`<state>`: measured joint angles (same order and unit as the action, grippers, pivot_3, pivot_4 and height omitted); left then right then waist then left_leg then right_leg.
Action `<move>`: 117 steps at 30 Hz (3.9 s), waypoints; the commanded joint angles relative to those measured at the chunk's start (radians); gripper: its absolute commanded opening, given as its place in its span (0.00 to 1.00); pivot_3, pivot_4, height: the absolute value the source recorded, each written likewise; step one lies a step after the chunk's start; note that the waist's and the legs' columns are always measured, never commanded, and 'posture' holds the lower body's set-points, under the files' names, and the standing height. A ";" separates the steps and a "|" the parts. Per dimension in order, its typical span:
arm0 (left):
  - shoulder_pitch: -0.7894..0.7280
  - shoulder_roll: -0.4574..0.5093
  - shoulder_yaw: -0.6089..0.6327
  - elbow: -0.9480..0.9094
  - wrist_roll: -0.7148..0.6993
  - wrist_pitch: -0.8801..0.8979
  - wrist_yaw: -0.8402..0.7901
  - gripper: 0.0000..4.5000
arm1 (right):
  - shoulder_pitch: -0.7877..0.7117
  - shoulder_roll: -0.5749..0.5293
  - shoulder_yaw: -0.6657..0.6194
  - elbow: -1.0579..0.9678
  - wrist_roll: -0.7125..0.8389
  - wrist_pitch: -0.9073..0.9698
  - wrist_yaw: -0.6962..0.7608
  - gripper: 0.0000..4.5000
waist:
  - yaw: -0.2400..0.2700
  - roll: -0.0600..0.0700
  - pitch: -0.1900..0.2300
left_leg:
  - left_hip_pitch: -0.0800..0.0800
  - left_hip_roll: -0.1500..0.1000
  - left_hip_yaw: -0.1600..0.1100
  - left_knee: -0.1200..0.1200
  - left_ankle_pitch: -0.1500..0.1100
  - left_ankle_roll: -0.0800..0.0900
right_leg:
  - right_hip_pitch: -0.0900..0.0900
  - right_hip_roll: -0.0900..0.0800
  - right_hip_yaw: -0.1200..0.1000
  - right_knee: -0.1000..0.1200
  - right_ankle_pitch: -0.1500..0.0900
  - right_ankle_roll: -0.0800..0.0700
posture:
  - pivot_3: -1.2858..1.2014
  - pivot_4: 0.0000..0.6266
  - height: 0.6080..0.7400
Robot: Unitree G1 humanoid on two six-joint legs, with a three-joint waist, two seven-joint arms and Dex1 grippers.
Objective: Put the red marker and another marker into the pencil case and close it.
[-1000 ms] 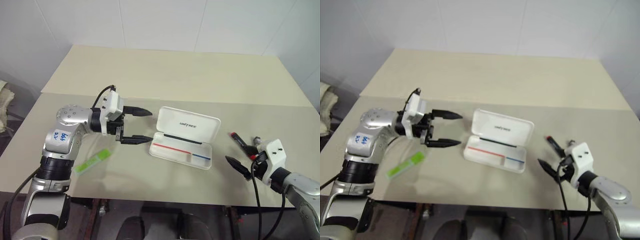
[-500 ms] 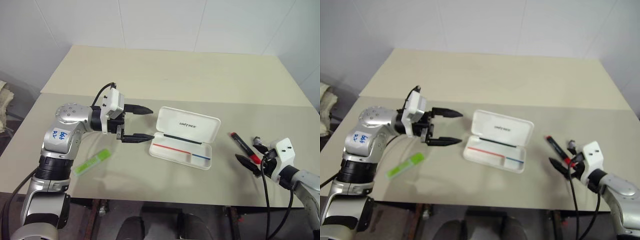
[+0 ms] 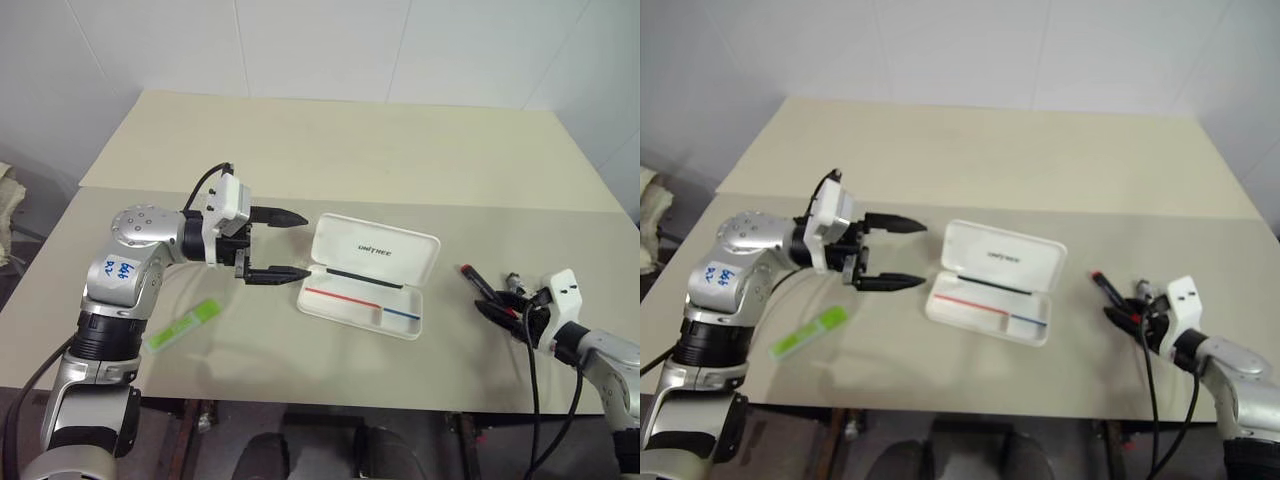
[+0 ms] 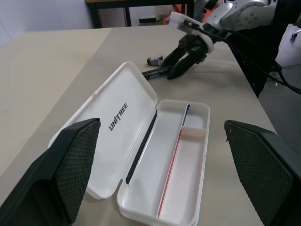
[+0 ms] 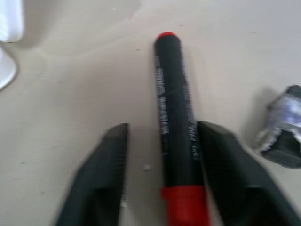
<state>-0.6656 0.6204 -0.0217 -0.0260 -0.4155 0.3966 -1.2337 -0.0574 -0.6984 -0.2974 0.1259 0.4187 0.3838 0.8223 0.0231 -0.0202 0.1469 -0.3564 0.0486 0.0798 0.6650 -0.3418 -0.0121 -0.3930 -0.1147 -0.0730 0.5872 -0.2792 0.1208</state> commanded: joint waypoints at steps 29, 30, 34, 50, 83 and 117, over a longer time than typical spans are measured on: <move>0.044 0.021 0.020 -0.010 0.005 -0.076 0.035 1.00 | -0.137 -0.092 0.067 -0.601 0.218 0.250 0.017 0.14 | -0.001 0.001 0.001 | 0.000 0.000 0.000 0.000 -0.002 -0.001 | 0.000 0.000 -0.001 -0.001 0.000 0.000 | 0.52 0.24 1.00; 0.053 0.019 0.021 -0.016 0.003 -0.076 0.043 1.00 | -0.167 -0.091 0.146 -0.563 0.161 0.211 0.047 0.14 | -0.001 0.001 0.001 | 0.000 0.000 0.000 0.001 -0.002 -0.001 | 0.000 0.000 -0.001 -0.001 0.000 0.000 | 0.52 0.24 1.00; 0.069 0.010 0.020 -0.028 0.004 -0.081 0.070 1.00 | -0.254 -0.074 0.307 -0.420 0.033 0.101 0.118 0.14 | 0.000 0.000 0.001 | 0.000 0.000 0.001 0.001 -0.002 0.000 | 0.000 0.000 -0.001 -0.001 0.000 0.000 | 0.52 0.24 1.00; 0.096 0.025 0.022 -0.058 -0.003 -0.080 0.096 1.00 | -0.451 0.083 0.520 -0.013 -0.193 -0.119 0.253 0.14 | -0.001 0.002 0.002 | -0.001 0.000 0.002 0.001 -0.003 -0.001 | -0.002 -0.001 -0.005 0.000 0.000 0.000 | 0.52 0.24 1.00; 0.526 0.110 0.308 -0.246 -0.019 -0.035 0.313 1.00 | -0.230 0.016 0.092 -0.631 0.325 0.289 0.112 0.94 | -0.003 0.002 0.002 | 0.001 0.002 0.005 0.001 -0.009 0.000 | -0.003 -0.001 -0.005 0.001 0.000 0.000 | 0.52 0.24 1.00; 0.858 0.169 0.403 -0.033 0.116 -0.222 0.270 1.00 | -0.242 -0.133 0.173 -0.610 0.234 0.007 0.390 0.94 | -0.003 0.002 0.002 | 0.006 0.015 0.021 0.004 -0.024 -0.003 | -0.006 -0.002 -0.034 0.002 -0.005 -0.010 | 0.52 0.24 1.00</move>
<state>0.1868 0.7693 0.3851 -0.0662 -0.3150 0.1859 -0.9686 -0.2813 -0.8281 -0.1138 -0.4809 0.6623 0.4325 1.2008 0.0204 -0.0177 0.1487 -0.3504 0.0641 0.1017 0.6695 -0.3655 -0.0147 -0.3986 -0.1166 -0.1069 0.5896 -0.2845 0.1111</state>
